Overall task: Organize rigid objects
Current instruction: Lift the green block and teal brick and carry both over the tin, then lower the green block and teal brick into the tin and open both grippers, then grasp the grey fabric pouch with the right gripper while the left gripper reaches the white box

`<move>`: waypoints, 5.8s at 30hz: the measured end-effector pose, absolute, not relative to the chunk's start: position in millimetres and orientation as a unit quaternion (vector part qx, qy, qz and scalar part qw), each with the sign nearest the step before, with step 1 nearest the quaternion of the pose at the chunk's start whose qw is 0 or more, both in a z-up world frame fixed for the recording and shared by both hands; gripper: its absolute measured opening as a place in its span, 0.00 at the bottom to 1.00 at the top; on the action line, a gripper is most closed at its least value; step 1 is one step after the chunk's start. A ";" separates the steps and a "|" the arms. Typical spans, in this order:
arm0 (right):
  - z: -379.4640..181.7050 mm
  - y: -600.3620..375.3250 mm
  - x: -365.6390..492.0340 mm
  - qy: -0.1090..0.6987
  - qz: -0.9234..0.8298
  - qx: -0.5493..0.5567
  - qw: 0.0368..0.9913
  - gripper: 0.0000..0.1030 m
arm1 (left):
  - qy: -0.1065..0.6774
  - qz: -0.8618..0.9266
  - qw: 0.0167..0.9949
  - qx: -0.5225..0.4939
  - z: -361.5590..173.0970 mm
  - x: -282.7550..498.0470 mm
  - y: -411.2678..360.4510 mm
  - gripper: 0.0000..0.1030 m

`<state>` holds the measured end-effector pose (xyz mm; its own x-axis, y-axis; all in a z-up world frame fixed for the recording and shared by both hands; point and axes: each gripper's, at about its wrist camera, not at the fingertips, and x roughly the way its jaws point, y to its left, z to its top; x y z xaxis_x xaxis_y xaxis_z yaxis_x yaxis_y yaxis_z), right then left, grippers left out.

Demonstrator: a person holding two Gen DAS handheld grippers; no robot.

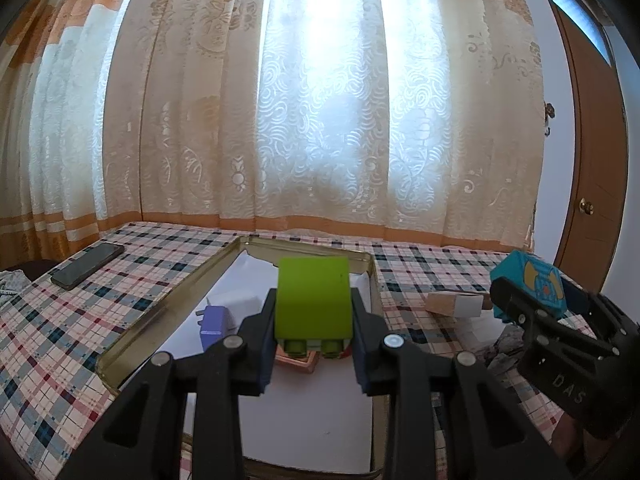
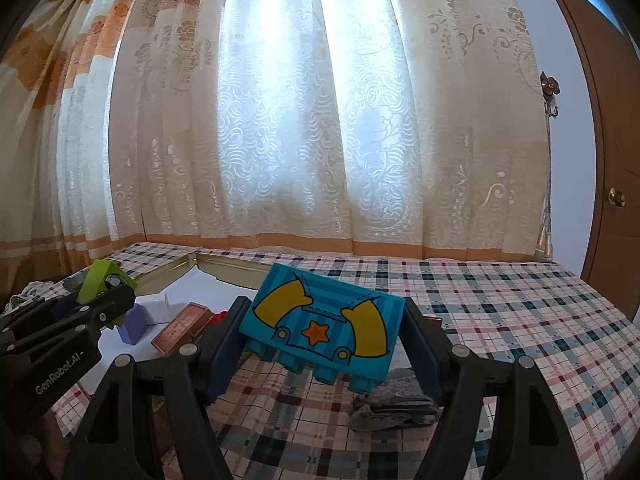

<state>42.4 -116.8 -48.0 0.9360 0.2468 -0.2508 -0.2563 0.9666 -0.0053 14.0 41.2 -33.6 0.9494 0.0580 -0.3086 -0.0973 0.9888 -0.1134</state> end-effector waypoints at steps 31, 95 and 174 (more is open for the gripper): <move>-49.4 -90.4 37.6 0.124 0.156 -0.025 0.980 0.73 | 0.162 0.044 0.981 -0.093 -34.9 12.1 62.9 0.30; -65.5 8.7 123.3 0.302 0.302 -0.039 0.903 0.73 | 0.295 0.087 0.949 -0.073 -48.1 69.7 139.4 0.33; -69.6 -227.2 126.5 0.293 0.052 0.005 0.955 0.66 | 0.317 -0.043 0.947 -0.011 -17.0 121.6 -65.9 1.00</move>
<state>126.5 -227.2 -69.6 0.8228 0.1019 -0.5591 -0.0964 0.9946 0.0394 121.6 -65.9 -17.0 0.7951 -0.0879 -0.6001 0.0741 0.9961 -0.0478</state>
